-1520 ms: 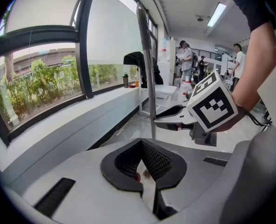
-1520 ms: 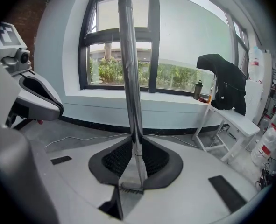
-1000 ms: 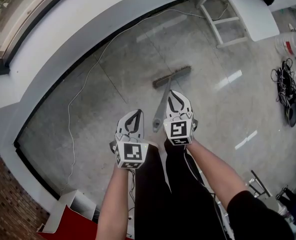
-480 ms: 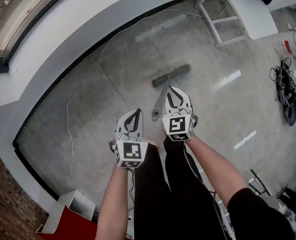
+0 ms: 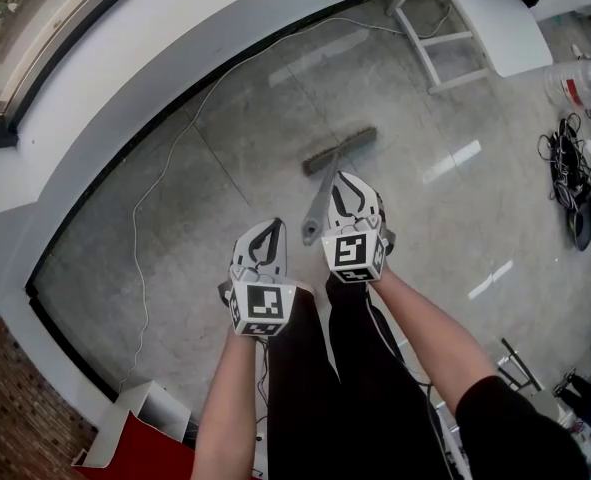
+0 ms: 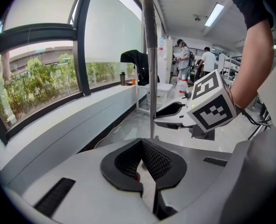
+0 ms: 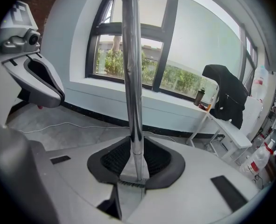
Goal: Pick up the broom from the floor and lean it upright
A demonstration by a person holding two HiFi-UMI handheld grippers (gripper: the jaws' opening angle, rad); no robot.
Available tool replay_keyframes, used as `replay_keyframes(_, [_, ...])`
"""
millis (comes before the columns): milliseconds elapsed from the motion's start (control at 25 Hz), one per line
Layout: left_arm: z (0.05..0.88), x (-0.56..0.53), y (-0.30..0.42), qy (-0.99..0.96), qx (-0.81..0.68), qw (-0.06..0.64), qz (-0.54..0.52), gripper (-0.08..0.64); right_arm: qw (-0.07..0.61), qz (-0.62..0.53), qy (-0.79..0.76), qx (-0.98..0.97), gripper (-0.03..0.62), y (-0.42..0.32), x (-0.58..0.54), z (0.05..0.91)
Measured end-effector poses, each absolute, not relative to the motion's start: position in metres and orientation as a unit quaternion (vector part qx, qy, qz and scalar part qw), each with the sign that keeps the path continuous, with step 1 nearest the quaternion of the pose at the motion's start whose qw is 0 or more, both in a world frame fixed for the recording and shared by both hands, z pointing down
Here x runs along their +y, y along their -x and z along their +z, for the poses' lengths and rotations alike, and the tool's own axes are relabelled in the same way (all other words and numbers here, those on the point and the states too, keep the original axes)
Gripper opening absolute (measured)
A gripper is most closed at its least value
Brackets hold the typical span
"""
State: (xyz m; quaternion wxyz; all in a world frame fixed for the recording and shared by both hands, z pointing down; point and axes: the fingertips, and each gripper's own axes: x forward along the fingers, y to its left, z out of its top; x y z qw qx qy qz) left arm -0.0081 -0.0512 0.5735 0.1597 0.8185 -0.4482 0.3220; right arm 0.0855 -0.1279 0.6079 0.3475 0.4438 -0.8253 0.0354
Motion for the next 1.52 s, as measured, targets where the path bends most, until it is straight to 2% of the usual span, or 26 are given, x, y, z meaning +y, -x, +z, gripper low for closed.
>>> replay_keyframes(640, [0.576, -0.051, -0.009, -0.820, -0.443, 0.160, 0.326, 0.006, 0.349, 0.026, -0.427, -0.834, 0.087, -0.096, -0.124, 0.605])
replay_keyframes(760, [0.573, -0.051, -0.010, -0.817, -0.447, 0.162, 0.327, 0.006, 0.340, 0.033, -0.420, -0.841, 0.024, -0.099, -0.122, 0.597])
replay_keyframes(840, [0.567, -0.050, -0.011, -0.813, -0.453, 0.165, 0.325, 0.006, 0.339, 0.035, -0.407, -0.848, 0.012, -0.100, -0.119, 0.589])
replay_keyframes(1120, [0.532, -0.044, -0.019, -0.794, -0.487, 0.187, 0.311, 0.006, 0.349, 0.034, -0.365, -0.862, 0.008, -0.114, -0.113, 0.546])
replay_keyframes(1520, [0.433, -0.006, -0.057, -0.779, -0.509, 0.218, 0.293, 0.006, 0.304, 0.091, -0.352, -0.881, 0.008, -0.146, -0.073, 0.436])
